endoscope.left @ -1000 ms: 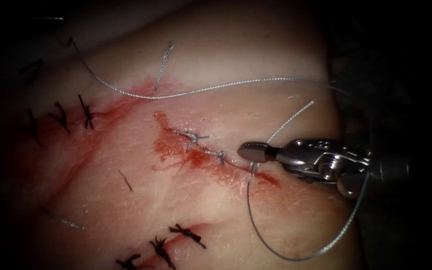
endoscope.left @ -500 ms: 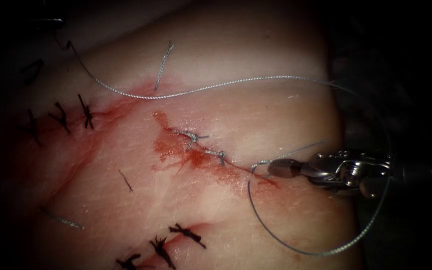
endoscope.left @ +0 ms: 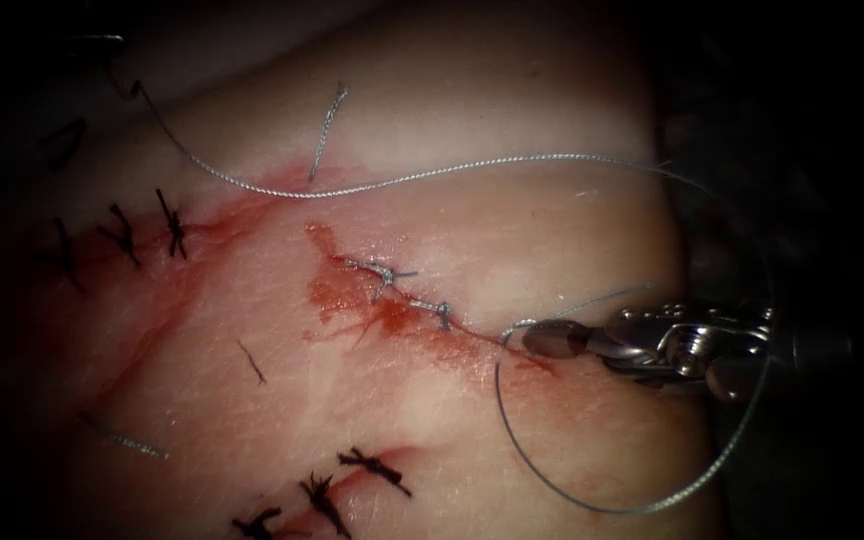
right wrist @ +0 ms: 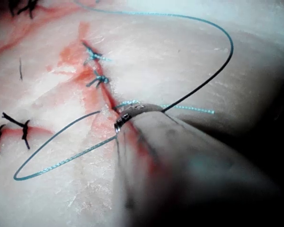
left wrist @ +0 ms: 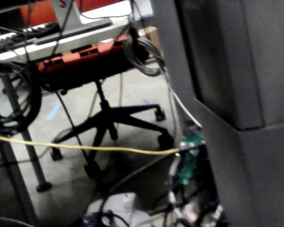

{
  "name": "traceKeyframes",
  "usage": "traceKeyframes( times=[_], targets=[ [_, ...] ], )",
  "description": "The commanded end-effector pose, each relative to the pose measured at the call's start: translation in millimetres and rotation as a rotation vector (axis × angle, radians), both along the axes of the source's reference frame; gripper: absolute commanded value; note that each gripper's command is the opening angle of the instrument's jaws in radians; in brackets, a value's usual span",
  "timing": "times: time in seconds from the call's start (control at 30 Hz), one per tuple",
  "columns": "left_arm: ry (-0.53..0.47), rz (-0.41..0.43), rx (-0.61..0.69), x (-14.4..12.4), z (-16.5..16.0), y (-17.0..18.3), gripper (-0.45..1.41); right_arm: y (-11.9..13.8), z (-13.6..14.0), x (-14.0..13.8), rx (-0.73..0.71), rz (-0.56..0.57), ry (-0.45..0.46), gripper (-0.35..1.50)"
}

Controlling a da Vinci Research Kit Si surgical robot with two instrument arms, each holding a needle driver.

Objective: Wound Closure

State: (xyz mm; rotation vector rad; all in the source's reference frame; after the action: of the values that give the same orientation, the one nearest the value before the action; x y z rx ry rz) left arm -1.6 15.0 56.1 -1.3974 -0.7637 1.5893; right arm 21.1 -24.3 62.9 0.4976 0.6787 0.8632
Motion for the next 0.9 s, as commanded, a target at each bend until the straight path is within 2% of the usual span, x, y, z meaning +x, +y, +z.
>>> traceKeyframes(
  times=[0.03, 0.23, 0.33, 0.43, 0.83, 0.9],
  targets=[
    [-0.001, 0.001, 0.0, -0.6, 0.6, -0.1, -0.45, -1.0, 0.2, 1.1, 0.003, -0.011, 0.009, -0.35],
    [-0.001, 0.0, 0.001, -0.7, 0.6, -0.2, -0.45, -2.5, 1.4, 1.6, 0.003, -0.054, -0.062, -0.35],
    [0.0, 0.0, 0.001, -0.7, 0.5, -0.2, -0.45, -2.5, 2.1, 1.7, -0.009, -0.035, -0.097, -0.35],
    [0.0, 0.0, 0.003, -0.8, 0.3, -0.2, -0.45, -1.9, 2.8, 2.4, -0.053, 0.025, -0.174, -0.35],
    [0.001, -0.003, 0.005, -1.1, 0.0, -0.3, -0.45, 0.3, 2.7, 2.9, -0.103, 0.176, -0.232, -0.35],
    [0.001, -0.003, 0.005, -1.1, 0.0, -0.3, -0.45, 0.8, 2.5, 3.4, -0.13, 0.2, -0.183, -0.35]
  ],
)
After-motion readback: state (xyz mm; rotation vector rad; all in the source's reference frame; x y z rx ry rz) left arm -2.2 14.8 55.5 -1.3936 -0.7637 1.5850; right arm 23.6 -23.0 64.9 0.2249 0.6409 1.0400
